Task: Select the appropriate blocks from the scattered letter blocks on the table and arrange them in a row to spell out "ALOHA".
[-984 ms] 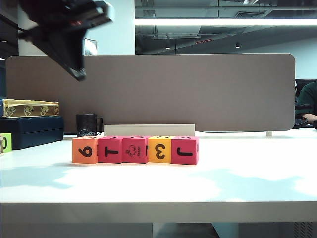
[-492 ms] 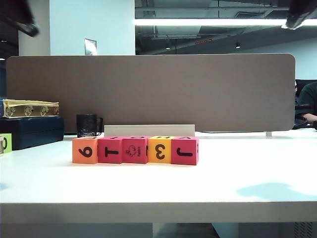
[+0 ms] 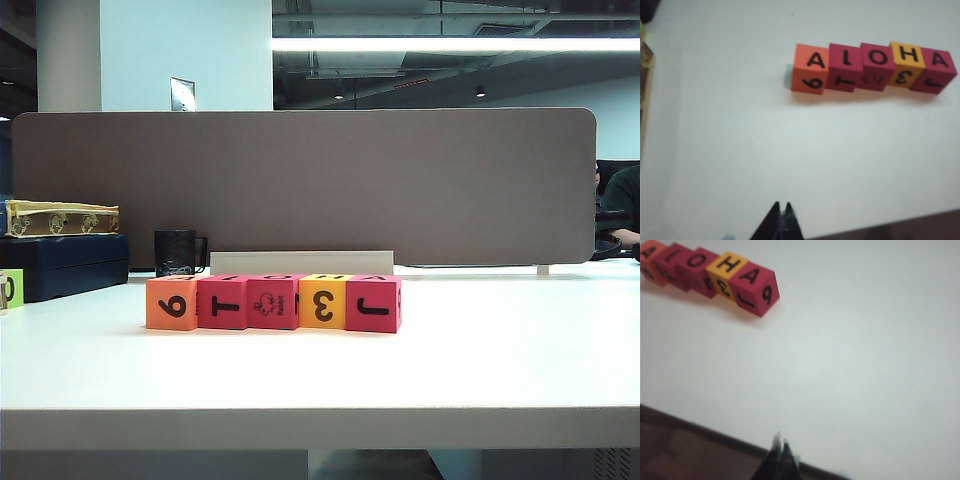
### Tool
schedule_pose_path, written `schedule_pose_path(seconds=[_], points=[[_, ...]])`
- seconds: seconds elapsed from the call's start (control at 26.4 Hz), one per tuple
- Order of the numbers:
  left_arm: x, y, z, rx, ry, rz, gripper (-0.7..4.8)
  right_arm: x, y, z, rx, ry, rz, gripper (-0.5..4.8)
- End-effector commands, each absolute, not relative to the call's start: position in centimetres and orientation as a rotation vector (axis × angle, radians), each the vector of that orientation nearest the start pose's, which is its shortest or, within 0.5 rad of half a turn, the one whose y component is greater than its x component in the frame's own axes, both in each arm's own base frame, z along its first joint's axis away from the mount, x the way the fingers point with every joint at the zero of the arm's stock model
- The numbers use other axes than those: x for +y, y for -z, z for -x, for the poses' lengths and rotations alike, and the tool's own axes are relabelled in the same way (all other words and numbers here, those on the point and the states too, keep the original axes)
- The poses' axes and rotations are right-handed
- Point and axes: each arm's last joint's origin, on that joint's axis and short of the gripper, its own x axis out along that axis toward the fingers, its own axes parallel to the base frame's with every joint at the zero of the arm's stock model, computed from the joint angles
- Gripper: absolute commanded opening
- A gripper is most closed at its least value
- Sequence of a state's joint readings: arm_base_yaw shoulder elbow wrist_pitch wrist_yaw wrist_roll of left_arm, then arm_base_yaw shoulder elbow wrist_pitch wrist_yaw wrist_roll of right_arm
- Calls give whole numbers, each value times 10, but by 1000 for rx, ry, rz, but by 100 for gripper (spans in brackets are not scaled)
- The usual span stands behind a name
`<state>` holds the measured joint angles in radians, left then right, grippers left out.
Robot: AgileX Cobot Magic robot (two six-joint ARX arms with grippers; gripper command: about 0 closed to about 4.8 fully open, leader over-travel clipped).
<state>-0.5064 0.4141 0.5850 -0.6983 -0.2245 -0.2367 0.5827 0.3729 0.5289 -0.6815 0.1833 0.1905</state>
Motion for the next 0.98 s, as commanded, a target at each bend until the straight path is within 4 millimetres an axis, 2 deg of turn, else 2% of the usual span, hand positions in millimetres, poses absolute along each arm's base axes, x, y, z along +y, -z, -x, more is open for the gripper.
schedule_pose_path(seconds=[0.04,0.98], points=[[-38,-268,-87,449,156,30,-6,46,-242,-80,464,-348,-2,-5],[-38,-270,-88,429,145,36,-6,47,-239,-80,461,-356,-5,-5]])
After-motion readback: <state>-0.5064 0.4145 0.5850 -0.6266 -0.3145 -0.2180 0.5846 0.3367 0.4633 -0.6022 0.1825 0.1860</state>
